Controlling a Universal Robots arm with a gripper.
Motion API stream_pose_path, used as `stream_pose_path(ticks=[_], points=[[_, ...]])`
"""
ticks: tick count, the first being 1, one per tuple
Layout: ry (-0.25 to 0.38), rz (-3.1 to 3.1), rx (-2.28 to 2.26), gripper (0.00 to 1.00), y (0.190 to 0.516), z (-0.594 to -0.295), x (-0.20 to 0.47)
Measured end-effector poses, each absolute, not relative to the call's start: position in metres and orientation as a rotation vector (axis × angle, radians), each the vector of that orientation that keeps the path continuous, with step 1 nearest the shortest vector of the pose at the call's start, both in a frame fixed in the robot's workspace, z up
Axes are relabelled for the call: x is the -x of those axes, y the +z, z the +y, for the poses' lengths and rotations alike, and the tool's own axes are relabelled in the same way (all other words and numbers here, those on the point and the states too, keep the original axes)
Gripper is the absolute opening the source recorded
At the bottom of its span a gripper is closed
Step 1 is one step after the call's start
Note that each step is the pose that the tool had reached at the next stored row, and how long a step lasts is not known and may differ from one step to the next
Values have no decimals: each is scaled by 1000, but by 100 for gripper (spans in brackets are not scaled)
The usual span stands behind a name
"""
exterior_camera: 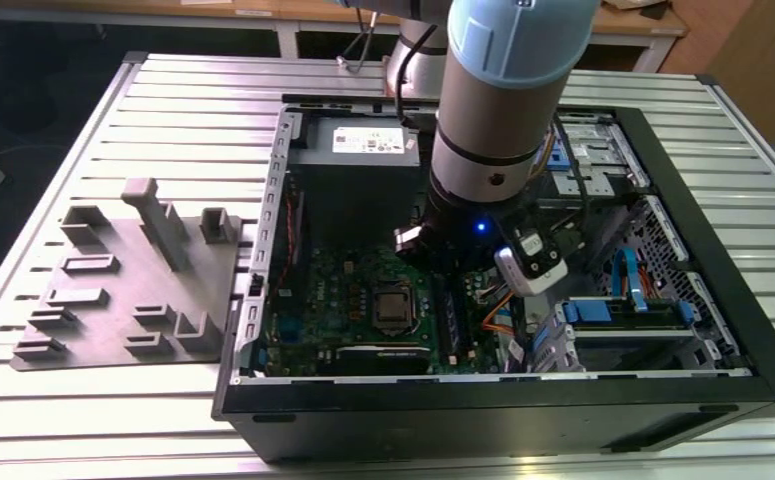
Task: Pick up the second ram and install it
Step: 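Insert the second ram into the second slot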
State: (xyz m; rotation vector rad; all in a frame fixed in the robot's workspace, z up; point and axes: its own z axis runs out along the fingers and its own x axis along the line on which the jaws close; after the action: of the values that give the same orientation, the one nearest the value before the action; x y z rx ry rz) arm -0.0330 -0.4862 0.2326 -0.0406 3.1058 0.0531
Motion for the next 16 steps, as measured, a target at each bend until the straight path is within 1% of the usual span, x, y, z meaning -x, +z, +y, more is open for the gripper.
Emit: stream_pose_path(ticks=[16], points=[[53,3106,41,8,227,-484,35]])
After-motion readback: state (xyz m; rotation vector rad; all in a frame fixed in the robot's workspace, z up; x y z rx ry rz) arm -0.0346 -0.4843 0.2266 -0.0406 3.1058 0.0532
